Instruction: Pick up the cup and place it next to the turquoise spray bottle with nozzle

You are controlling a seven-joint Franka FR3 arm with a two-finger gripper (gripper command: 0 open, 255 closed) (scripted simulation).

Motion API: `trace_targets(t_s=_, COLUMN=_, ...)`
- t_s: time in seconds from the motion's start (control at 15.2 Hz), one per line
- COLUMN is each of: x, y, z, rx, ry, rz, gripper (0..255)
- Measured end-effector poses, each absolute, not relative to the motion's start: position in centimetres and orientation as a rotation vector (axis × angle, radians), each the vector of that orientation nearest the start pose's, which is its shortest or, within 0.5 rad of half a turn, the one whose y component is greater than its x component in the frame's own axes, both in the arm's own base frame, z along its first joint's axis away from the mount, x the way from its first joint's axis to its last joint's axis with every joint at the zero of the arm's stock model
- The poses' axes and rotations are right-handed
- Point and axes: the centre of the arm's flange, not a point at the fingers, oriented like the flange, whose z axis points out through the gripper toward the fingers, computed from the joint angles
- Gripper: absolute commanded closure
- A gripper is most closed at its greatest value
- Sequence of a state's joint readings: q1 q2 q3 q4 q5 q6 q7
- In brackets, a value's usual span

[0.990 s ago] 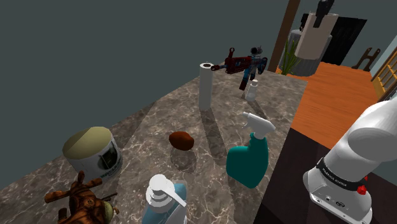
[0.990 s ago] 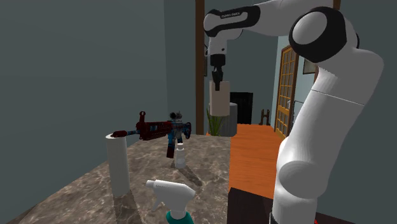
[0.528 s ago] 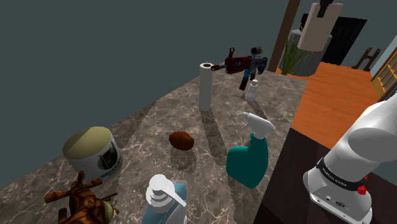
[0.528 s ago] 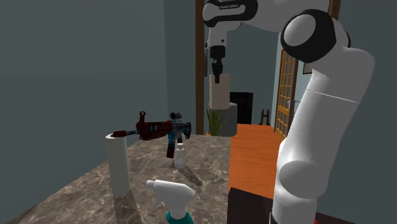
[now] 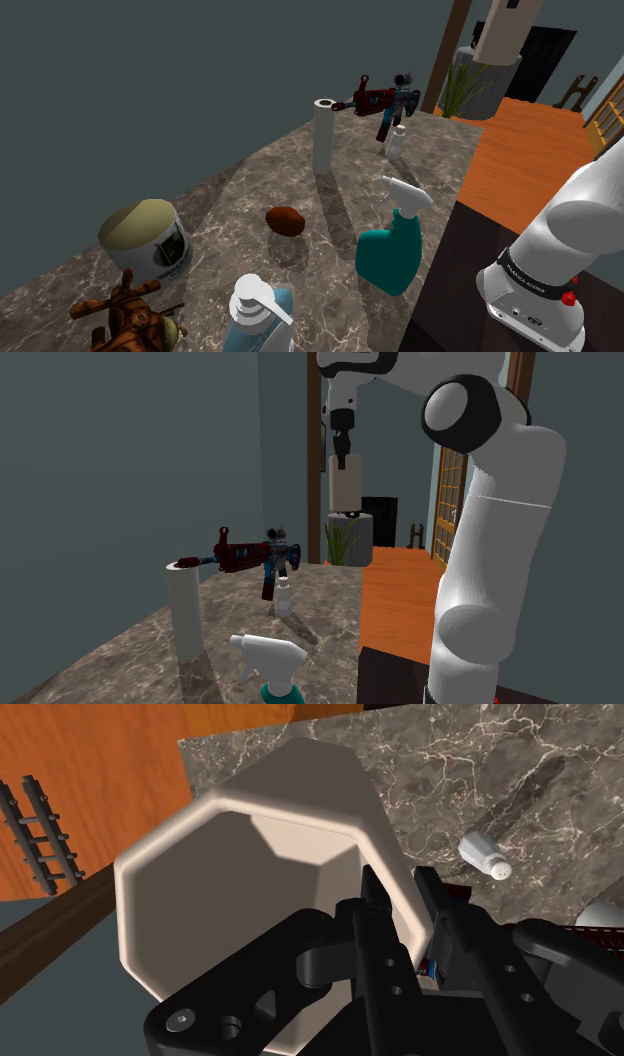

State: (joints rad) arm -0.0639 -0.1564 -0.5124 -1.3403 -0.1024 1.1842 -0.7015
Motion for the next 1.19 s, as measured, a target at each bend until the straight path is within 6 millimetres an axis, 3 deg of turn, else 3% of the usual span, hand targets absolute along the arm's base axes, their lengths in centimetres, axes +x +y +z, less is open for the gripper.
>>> trace_targets(t_s=0.4, x=35.5, y=-27.8, z=79.0, rx=-3.14, ry=-0.148, rz=0.044, gripper=255)
trace_targets(t_s=1.19, x=31.8, y=-12.9, z=79.3, rx=-3.139, ry=-0.151, rz=0.044, gripper=255)
